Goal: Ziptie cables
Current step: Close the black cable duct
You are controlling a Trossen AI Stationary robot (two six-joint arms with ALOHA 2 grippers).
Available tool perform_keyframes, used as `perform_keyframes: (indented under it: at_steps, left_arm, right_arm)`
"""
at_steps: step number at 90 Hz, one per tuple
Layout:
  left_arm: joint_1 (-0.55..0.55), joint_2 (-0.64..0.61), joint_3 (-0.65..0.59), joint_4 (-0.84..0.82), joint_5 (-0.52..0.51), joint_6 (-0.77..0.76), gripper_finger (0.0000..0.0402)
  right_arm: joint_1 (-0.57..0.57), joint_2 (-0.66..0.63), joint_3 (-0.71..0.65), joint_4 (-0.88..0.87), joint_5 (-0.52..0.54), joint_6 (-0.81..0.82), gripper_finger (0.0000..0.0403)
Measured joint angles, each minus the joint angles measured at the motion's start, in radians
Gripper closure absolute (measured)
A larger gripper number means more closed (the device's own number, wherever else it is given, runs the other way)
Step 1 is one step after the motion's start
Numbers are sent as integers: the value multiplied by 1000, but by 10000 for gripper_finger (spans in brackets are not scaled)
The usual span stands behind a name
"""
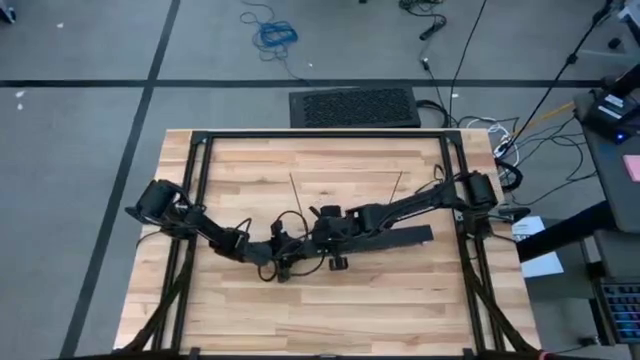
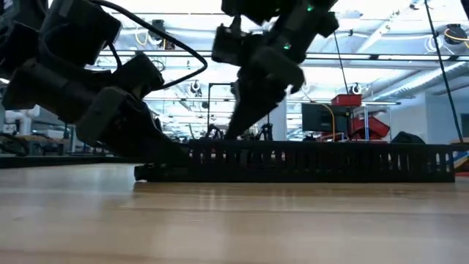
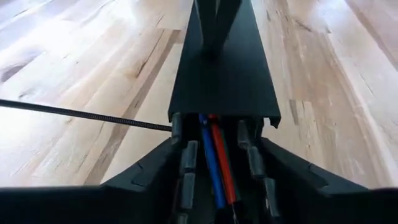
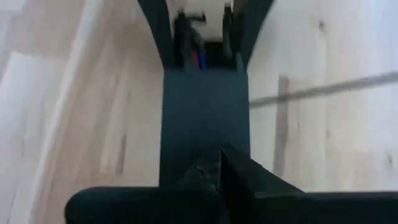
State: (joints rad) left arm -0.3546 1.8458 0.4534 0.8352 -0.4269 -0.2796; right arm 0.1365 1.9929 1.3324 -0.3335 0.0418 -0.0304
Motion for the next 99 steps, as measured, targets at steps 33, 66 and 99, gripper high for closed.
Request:
perform_keyframes:
  at_steps: [33, 66, 99]
  left_arm:
    - [0, 1, 0, 13, 4, -2, 192]
    - [1, 4, 2, 66, 13, 47, 149]
    - [1, 6, -1, 67, -23, 54, 128]
  right_arm:
    - [-13, 20, -2, 156, -54, -30, 403]
    - [2, -86, -8, -19, 13, -20, 403]
    - [3, -83, -5, -30, 13, -3, 403]
